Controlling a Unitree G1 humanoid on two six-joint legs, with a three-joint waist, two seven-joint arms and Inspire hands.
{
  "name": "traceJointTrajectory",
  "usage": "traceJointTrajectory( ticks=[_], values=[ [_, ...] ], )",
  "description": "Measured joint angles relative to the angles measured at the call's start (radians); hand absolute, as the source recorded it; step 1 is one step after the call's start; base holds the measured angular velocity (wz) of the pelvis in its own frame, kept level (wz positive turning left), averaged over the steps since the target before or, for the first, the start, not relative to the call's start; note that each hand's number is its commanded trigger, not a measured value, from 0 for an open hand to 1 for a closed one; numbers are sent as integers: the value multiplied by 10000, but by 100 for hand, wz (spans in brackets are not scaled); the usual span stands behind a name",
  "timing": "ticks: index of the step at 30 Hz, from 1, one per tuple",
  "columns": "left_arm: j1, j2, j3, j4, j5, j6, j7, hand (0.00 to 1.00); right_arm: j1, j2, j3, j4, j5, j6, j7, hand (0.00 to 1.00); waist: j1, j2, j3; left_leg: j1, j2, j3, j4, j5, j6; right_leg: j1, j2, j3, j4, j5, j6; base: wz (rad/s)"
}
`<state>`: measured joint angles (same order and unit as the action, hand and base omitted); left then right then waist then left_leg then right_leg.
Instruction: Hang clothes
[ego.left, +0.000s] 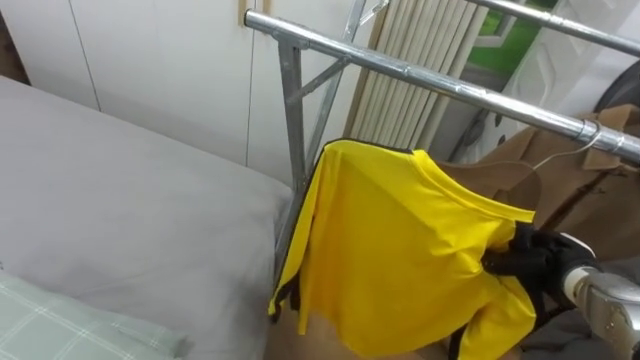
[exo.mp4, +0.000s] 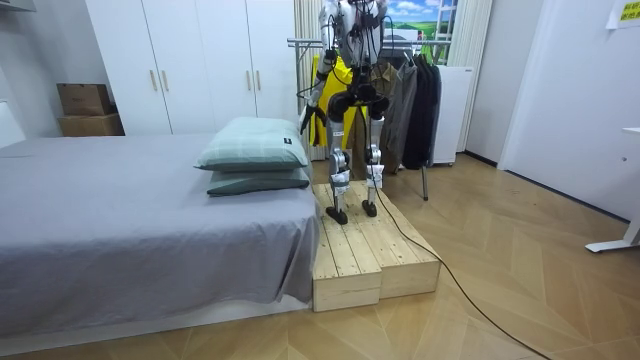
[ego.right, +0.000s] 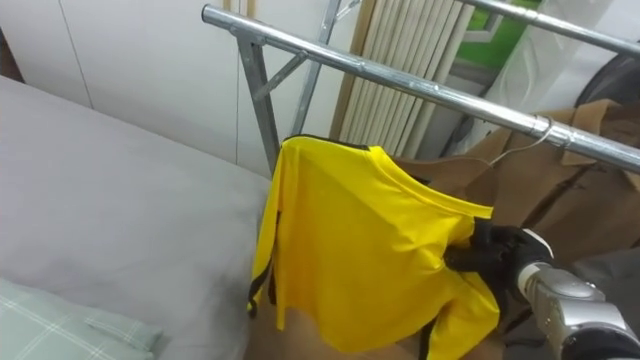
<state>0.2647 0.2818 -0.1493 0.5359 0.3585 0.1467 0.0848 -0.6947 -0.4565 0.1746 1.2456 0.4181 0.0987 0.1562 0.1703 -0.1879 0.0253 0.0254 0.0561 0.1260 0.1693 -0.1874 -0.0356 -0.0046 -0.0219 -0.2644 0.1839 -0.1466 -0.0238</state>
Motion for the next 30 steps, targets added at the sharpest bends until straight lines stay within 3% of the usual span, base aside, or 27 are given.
traceJointTrajectory(
  ticks=[15,24,30],
  values=[
    [43,-20,34,0,69,33,200,0,27,0,6,17,-221,122,-231,0,-8,-81,-17,53,-3,-29,52,1,0,68,-12,0,-4,1,-2,0],
    [28,7,81,-3,61,-33,200,0,59,-1,7,79,-363,117,-584,0,-49,-204,20,35,-3,-29,133,0,0,80,-13,29,11,20,-33,0],
    [27,4,40,-48,52,-96,200,0,59,-3,6,40,120,96,-799,0,-76,-173,46,17,15,4,119,-11,-9,64,-11,-4,15,34,-51,0]
  ],
)
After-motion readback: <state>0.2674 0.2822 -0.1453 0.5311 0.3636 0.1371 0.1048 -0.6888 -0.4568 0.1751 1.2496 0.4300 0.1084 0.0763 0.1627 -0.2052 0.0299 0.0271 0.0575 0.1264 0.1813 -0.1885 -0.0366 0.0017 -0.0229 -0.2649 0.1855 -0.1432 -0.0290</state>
